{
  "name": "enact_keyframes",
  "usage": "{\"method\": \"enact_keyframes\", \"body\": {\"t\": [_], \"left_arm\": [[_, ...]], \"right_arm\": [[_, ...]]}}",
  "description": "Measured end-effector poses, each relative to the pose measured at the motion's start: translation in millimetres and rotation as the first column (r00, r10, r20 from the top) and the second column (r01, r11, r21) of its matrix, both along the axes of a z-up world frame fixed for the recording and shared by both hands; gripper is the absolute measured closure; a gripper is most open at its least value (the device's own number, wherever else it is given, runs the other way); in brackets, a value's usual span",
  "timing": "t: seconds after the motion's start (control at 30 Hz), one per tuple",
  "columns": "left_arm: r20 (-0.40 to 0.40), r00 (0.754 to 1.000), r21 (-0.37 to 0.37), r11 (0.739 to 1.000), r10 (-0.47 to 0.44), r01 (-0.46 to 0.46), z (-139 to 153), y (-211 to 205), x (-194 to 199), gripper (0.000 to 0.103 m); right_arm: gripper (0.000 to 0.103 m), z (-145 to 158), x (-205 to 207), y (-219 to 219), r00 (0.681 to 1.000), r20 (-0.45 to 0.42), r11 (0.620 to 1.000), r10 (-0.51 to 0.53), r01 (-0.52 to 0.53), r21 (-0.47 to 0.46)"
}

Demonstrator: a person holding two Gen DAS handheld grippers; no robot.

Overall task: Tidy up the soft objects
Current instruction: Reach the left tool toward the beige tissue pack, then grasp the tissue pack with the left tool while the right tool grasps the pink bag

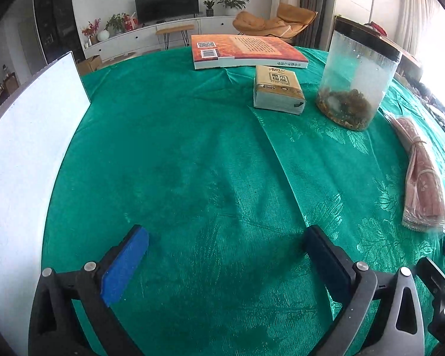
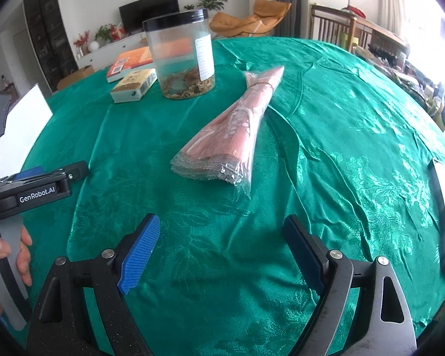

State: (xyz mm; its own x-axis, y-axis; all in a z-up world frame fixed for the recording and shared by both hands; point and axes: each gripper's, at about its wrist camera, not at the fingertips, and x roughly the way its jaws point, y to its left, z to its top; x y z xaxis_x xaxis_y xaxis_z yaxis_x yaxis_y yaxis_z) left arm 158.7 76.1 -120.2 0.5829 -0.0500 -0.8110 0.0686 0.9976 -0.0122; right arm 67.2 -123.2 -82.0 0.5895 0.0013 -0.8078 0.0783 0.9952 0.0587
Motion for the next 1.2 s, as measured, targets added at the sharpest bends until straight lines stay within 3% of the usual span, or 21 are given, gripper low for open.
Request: {"method": "enact_keyframes", "body": {"t": [0.17,0.27,0.3,0.37,0.43,0.57,0.63,0.77,0.9,0.97,1.07,1.13,1.2], "left_arm": [[0.0,1.0,0.0,1.0,0.0,0.0,-0.4,-0.1,0.1,0.0],[0.0,1.0,0.0,1.0,0.0,0.0,-0.7,-0.1,0.1,0.0],[0.001,1.0,0.0,1.0,0.0,0.0,-0.8,-0.2,0.1,0.0],[0.001,1.0,0.0,1.0,0.0,0.0,-1.0,-0.2,0.2,0.0],[0.001,1.0,0.0,1.0,0.0,0.0,-1.1,-0.2,0.2,0.0],[-0.029,1.0,-0.009,1.0,0.0,0.0,1.5,-2.8,4.6,0.0],[-0.061,0.998,-0.059,0.998,-0.036,0.032,7.7,-7.8,18.4,0.0],[-0.026,0.999,-0.143,0.99,-0.023,0.019,31.6,-16.3,63.0,0.0],[-0.048,0.998,-0.152,0.988,-0.034,0.026,35.7,-31.6,116.8,0.0],[-0.033,0.993,-0.121,0.987,-0.11,0.105,34.0,-47.0,132.6,0.0],[-0.002,0.984,0.005,0.984,-0.177,0.177,25.2,-67.4,145.3,0.0],[-0.012,0.986,0.082,0.982,-0.169,0.169,15.0,-73.1,152.7,0.001],[-0.023,0.989,0.072,0.986,-0.148,0.149,8.8,-69.7,158.2,0.004]], "right_arm": [[0.018,-0.7,43.2,-13.4,1.0,-0.005,0.994,0.015,-0.016,-0.108],[0.021,0.6,86.2,-43.6,0.999,0.009,0.994,-0.031,0.032,-0.107],[0.027,2.1,98.6,-55.2,0.999,0.013,0.994,-0.046,0.047,-0.094],[0.03,8.8,110.7,-80.9,0.999,0.016,0.998,-0.049,0.049,0.048],[0.028,16.0,102.7,-96.7,0.999,0.037,0.979,-0.035,0.026,0.203],[0.026,15.4,58.2,-110.7,0.991,0.101,0.948,-0.082,0.046,0.315],[0.026,13.3,39.4,-115.1,0.986,0.121,0.941,-0.114,0.068,0.33],[0.026,14.8,24.9,-119.3,0.979,0.131,0.936,-0.158,0.106,0.335],[0.026,17.1,25.8,-119.3,0.977,0.149,0.949,-0.151,0.101,0.299],[0.026,14.2,28.8,-125.0,0.977,0.142,0.947,-0.157,0.109,0.301],[0.026,9.1,30.3,-135.0,0.976,0.127,0.938,-0.177,0.129,0.322],[0.026,8.1,29.2,-141.7,0.97,0.127,0.926,-0.207,0.153,0.346],[0.024,10.4,32.6,-151.4,0.959,0.134,0.9,-0.25,0.179,0.397]]}}
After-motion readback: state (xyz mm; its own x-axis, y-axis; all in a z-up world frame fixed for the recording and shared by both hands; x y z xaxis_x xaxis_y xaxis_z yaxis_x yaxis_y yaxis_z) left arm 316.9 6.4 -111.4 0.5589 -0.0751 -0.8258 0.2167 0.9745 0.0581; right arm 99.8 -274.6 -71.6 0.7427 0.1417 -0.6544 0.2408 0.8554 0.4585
